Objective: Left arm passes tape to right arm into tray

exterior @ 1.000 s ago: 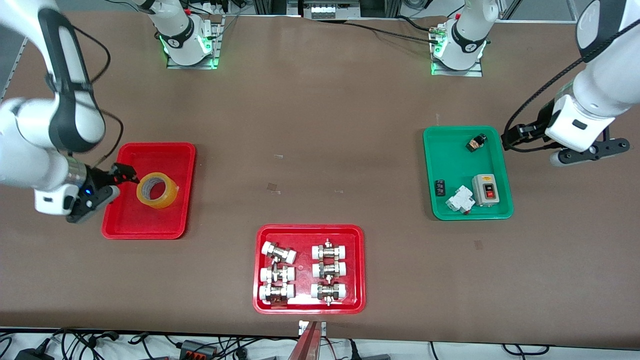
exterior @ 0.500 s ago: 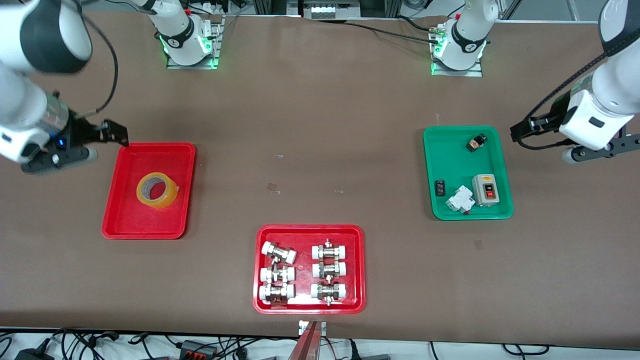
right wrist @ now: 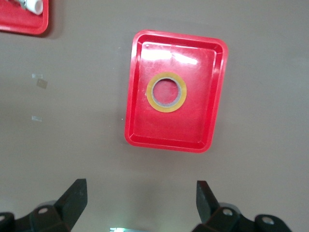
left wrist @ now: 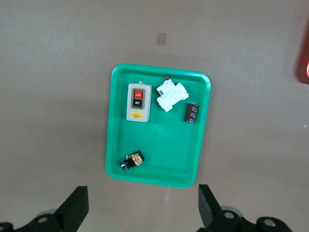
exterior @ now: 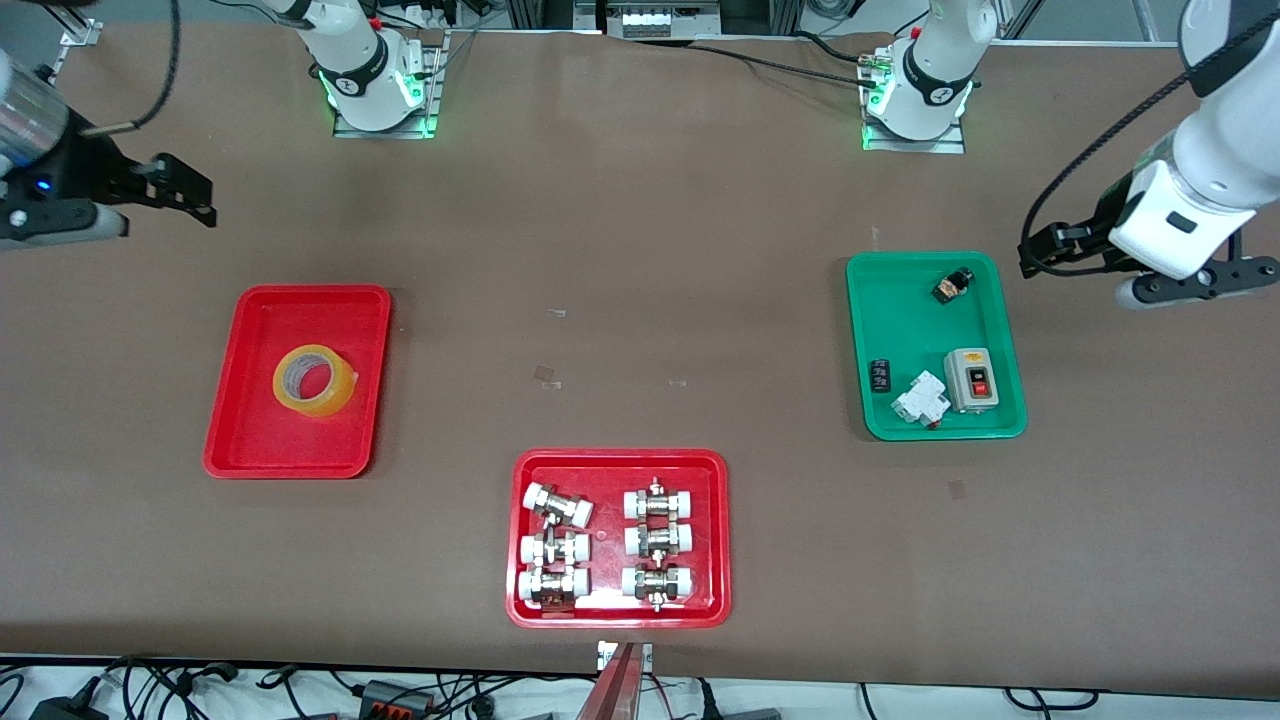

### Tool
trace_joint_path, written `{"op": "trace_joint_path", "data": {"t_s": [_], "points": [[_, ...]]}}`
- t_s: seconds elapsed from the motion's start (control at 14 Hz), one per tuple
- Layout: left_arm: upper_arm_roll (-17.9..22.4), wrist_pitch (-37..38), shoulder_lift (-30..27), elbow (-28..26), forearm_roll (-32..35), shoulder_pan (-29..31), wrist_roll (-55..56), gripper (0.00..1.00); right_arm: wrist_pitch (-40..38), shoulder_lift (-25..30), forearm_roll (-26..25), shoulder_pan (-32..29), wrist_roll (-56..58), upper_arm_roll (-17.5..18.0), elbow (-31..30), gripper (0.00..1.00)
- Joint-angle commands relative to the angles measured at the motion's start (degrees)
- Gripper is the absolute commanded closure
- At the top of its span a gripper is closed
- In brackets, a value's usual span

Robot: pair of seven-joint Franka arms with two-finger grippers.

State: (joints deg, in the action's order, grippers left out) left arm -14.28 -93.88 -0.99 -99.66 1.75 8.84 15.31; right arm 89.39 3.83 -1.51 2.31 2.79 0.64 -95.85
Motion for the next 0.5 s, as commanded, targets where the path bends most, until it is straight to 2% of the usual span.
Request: {"op": "trace_joint_path", "data": {"t_s": [0.0,0.14,0.29,0.43], "points": [[-0.5,-1.7,-2.3,-2.1,-0.5,0.9,-1.4,0.00,-0.7,-3.4,-2.3,-0.1,-2.4,0.4,5.5,0.00],[-0.6,-1.0,-2.4,-2.2,-0.7,1.0,-1.2,0.00,1.5,-3.4,-1.6,-0.2,-3.1,0.4,6.0,0.00],[-0.6,-0.9,-2.5,-2.1,-0.8,0.9,-1.1,0.00,4.9,-0.8,3.5,-1.0,-5.2,-0.6,1.7,0.00],[-0.7,0.0,-2.6,-2.1,-1.3,0.9,-0.9,0.00,8.0,2.2,3.4,-1.1,-6.6,-0.6,-3.2,0.00]]}}
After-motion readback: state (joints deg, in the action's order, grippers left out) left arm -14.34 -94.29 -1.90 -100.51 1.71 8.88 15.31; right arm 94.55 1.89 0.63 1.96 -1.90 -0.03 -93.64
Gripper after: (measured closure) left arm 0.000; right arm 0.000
